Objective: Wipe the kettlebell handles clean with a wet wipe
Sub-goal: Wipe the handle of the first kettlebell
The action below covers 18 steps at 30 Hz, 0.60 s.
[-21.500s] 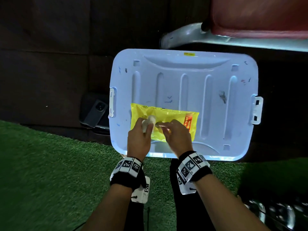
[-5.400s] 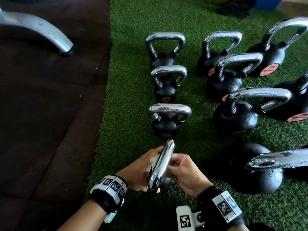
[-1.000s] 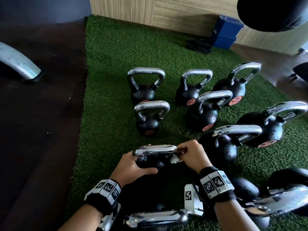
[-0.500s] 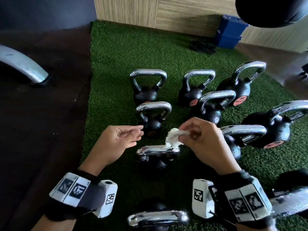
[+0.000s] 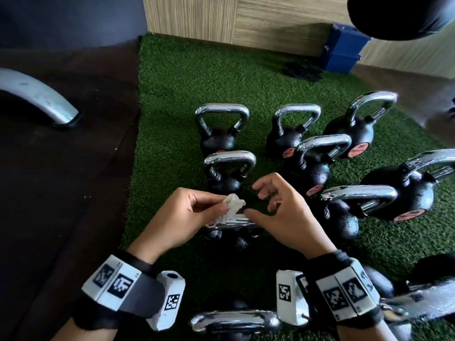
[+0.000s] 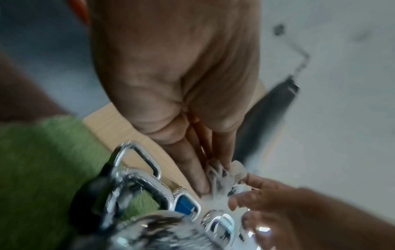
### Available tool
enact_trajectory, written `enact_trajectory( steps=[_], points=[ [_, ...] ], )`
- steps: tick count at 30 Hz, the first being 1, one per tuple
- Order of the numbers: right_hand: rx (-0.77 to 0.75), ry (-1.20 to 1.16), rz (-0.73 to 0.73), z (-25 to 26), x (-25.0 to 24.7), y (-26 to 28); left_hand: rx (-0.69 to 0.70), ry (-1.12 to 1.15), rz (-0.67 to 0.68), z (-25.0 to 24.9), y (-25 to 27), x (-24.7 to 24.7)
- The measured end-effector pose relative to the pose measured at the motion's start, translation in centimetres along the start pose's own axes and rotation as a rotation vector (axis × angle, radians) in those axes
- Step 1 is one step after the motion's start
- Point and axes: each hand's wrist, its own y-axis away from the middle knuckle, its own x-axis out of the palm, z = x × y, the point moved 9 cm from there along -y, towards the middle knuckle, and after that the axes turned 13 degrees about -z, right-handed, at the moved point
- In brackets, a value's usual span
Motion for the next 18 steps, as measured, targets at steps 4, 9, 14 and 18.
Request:
enact_trajectory(
  steps=[4,9,14,18],
  points=[
    [0.172,0.2,0.132,-7.5,0.0,1.0,0.315,-0.455,-0.161,-1.6,0.8,-0.1],
    [0.356,0.19,0.366,-12.4,5.2,3.1,0.561,-0.608,-0.111,-3.0,2.4,3.6],
    [0.361,0.068,0.2,-13.4,6.4,3.5,0.475,-0.563,-0.261,-1.7,2.9,-0.3],
    [0.392,0.034,0.145,-14.3,6.4,3.8,0.512,-0.575,-0.257,-0.7,4.1,-0.9]
  ],
)
